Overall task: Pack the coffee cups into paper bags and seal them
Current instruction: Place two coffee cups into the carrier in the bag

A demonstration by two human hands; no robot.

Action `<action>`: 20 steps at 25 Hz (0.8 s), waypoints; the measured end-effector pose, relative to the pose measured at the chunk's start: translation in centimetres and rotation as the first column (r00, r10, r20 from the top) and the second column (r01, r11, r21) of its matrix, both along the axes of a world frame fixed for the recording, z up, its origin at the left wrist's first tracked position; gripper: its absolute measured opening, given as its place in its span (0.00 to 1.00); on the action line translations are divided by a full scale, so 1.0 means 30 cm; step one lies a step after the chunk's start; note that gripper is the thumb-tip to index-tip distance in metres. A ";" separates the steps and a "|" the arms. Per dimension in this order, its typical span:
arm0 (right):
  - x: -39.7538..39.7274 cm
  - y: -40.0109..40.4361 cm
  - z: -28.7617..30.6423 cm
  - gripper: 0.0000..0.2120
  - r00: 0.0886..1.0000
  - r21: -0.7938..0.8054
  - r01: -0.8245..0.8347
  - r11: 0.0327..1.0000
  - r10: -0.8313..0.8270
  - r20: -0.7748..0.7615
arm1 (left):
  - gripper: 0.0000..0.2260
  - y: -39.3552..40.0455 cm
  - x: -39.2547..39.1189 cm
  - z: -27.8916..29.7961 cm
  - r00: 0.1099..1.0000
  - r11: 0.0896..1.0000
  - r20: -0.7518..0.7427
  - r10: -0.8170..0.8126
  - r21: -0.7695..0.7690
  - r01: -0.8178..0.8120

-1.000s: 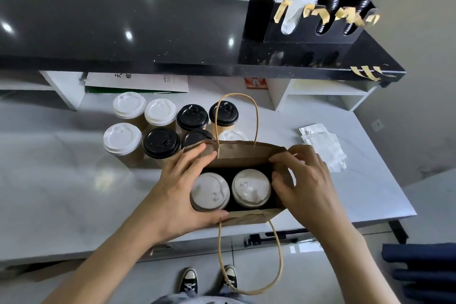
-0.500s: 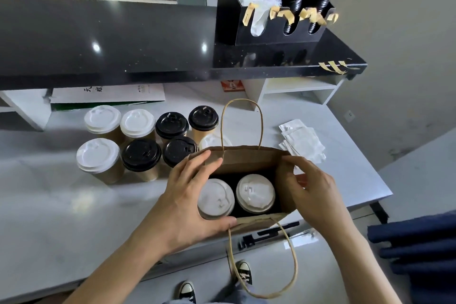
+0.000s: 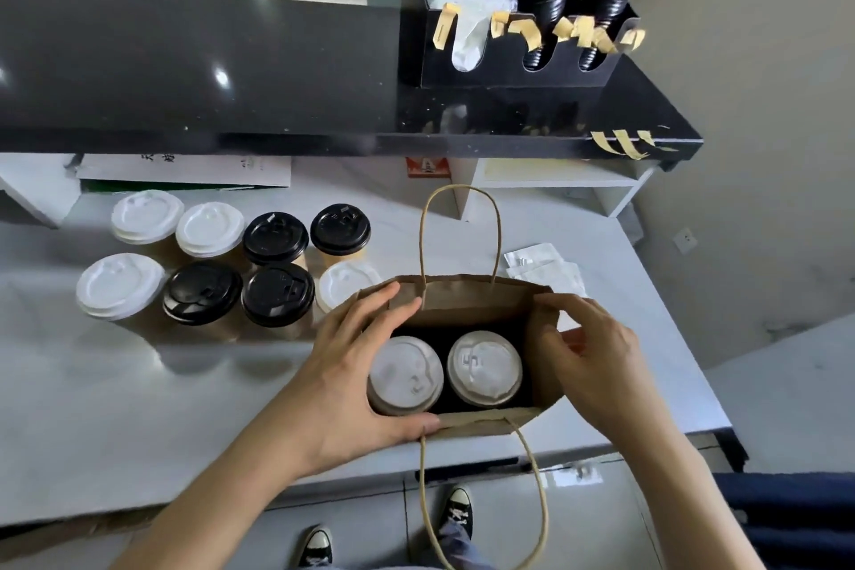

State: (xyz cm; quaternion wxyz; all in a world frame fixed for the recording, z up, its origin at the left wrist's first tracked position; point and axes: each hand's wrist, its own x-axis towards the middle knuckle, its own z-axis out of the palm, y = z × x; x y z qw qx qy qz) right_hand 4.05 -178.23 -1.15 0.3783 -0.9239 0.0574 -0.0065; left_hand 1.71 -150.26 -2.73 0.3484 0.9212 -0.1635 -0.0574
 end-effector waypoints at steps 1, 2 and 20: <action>0.016 -0.033 0.001 0.12 1.000 0.005 -0.026 1.000 0.026 0.001 | 0.48 -0.022 0.012 0.006 1.000 1.000 -0.020 0.008 -0.003 -0.008; 0.034 -0.068 0.003 0.12 0.998 0.009 -0.058 0.998 0.058 0.003 | 0.48 -0.049 0.023 0.012 0.999 1.000 -0.037 0.019 -0.006 -0.020; 0.208 -0.284 -0.003 0.14 0.924 0.002 -0.382 0.924 0.382 0.004 | 0.43 -0.238 0.063 0.057 0.962 0.965 -0.083 0.262 0.012 -0.262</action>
